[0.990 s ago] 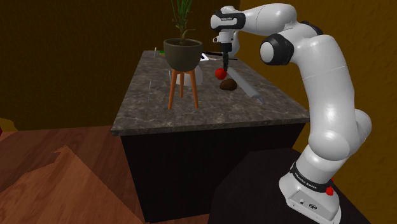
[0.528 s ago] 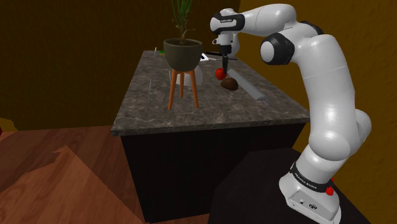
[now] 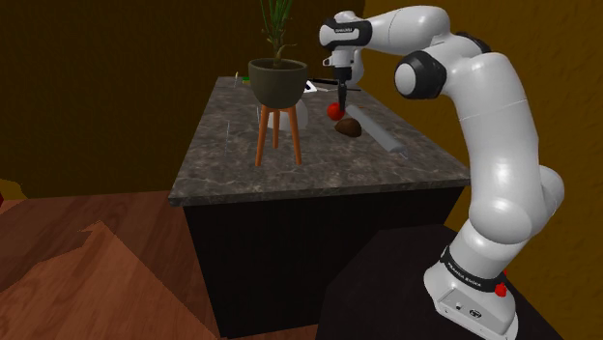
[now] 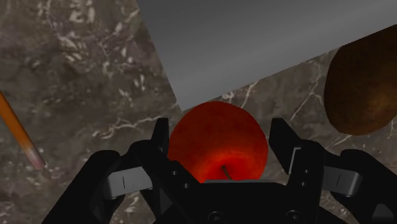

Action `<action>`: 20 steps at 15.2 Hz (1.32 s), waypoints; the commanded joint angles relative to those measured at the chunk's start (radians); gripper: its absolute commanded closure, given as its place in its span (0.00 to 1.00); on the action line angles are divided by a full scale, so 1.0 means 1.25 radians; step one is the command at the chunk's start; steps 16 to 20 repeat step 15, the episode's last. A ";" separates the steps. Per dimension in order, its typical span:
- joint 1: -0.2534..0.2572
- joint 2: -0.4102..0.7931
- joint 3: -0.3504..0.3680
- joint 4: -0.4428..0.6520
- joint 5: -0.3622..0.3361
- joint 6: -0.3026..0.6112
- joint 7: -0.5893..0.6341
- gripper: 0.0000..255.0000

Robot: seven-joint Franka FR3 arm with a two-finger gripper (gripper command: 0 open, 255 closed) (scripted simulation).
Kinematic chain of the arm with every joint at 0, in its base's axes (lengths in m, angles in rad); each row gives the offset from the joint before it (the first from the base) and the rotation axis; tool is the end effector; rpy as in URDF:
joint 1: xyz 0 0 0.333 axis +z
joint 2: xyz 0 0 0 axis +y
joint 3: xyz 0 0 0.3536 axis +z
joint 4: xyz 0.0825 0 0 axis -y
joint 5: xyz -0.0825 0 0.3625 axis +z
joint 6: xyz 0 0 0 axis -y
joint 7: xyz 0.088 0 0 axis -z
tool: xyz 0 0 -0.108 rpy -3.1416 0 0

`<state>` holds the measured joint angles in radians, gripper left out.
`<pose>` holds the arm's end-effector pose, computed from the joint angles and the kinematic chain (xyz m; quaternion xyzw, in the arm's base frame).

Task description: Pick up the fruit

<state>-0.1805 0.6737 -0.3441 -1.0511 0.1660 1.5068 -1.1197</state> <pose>0.6642 -0.2685 0.4745 -0.9447 -0.3137 0.0818 0.0500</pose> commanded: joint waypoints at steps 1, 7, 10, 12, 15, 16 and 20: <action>-0.005 0.006 0.000 0.029 0.001 -0.023 0.000 1.00; -0.023 0.031 0.003 0.139 0.006 -0.106 0.003 1.00; -0.038 0.056 0.006 0.217 0.011 -0.158 0.006 1.00; -0.053 0.083 0.009 0.289 0.017 -0.201 0.009 1.00; -0.066 0.110 0.014 0.352 0.022 -0.235 0.013 1.00; -0.066 0.110 0.014 0.352 0.022 -0.235 0.013 1.00; -0.066 0.110 0.014 0.352 0.022 -0.235 0.013 1.00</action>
